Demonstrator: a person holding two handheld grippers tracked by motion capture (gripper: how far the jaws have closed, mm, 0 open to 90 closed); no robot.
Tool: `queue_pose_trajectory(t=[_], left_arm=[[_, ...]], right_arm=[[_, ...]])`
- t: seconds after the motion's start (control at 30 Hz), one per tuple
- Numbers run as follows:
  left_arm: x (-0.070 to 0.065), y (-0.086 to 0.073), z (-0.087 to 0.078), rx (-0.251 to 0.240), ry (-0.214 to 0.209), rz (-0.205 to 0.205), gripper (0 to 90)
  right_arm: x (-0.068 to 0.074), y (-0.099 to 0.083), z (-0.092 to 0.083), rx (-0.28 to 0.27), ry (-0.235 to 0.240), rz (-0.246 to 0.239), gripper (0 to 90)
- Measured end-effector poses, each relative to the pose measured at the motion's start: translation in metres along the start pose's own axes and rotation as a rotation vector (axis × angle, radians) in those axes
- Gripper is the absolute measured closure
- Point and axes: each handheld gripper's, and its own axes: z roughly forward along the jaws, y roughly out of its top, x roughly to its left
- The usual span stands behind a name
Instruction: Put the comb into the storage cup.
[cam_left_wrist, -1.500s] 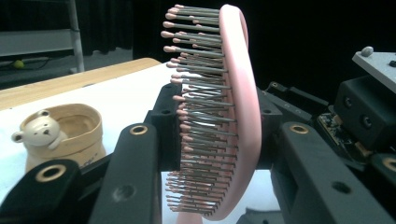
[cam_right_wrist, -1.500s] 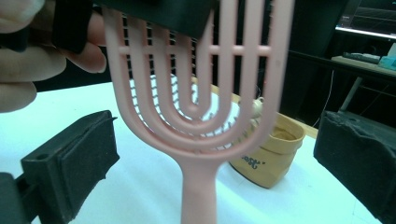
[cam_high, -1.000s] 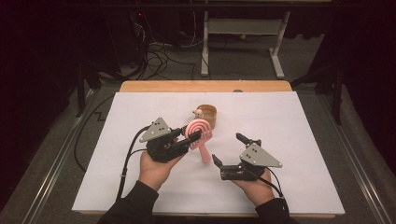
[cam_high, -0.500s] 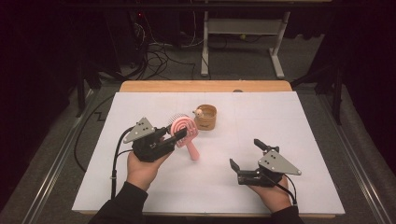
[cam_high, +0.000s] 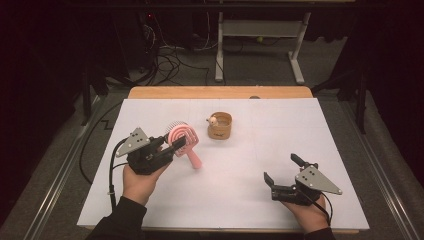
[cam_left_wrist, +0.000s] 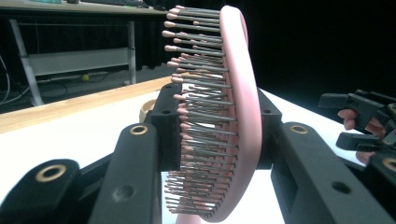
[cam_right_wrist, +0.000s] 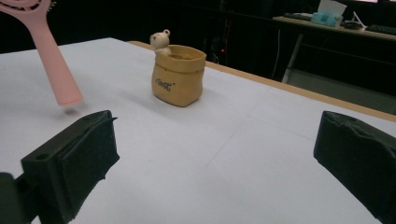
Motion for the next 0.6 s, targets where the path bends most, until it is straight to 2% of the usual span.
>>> queue_pose_trajectory(t=[0.13,0.4,0.6], left_arm=[[0.002,0.0,-0.003,-0.006,0.008,0.004,63.1],[0.008,-0.002,-0.009,-0.004,0.023,-0.013,63.1],[0.01,-0.002,-0.012,-0.007,0.03,-0.014,63.1]], right_arm=[[-0.006,-0.005,-0.008,0.012,-0.02,0.007,0.1],[-0.02,-0.014,-0.019,0.02,-0.057,0.032,0.1],[-0.022,-0.016,-0.022,0.015,-0.067,0.033,0.2]])
